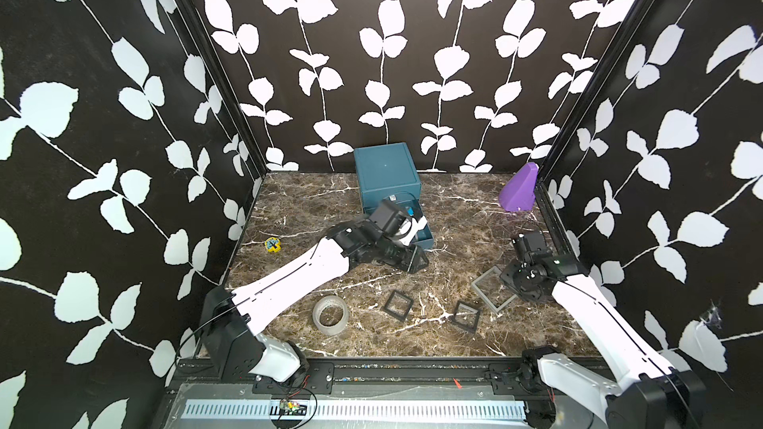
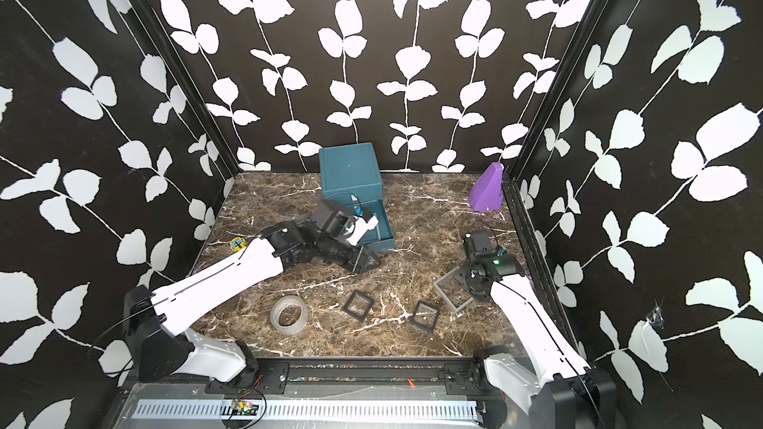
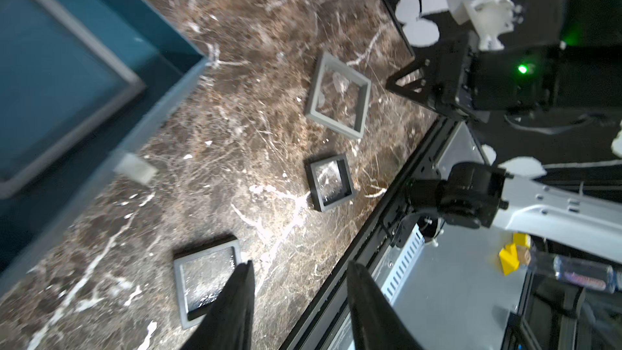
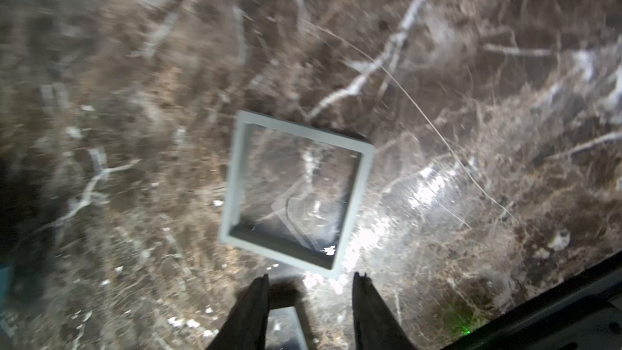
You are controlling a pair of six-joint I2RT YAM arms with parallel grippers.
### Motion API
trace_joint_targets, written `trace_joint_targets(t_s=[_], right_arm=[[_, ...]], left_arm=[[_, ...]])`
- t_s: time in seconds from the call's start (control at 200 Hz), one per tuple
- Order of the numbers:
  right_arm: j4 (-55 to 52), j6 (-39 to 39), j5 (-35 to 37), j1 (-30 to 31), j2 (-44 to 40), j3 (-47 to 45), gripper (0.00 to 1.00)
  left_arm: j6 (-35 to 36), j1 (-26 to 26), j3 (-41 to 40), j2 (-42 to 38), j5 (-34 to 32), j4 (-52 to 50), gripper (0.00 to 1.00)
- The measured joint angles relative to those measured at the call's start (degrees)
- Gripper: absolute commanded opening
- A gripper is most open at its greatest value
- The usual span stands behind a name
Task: Place the brooch boxes into the drawer by color
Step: Pick up the brooch box from the center of the board.
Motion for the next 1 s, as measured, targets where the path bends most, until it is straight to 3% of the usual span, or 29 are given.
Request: trace_joint_targets(t_s=[0.21,0.45,0.77,1.0], right_arm=[[3.0,0.5,-2.7,-3.3,0.8,-6.2,0.43],[7.2,0.9,-4.8,-5.4,0.8,-11.8,0.34],[12.6,0.7,-6.7,-6.6,2.1,-13.6,0.32],[14.7,-0.2,-7.5,-8.0,3.1,-15.1,0.2]], left_arm=[[1.9,-2.0,1.3,3.1,0.2,0.2,0.43],[2.5,-2.0,1.9,3.1,0.0,0.5,0.43],[2.5,-2.1,1.9,3.1,-0.2,0.5,0.43],[2.4,-2.1,1.9,3.1,-0.3,0.5,0.43]])
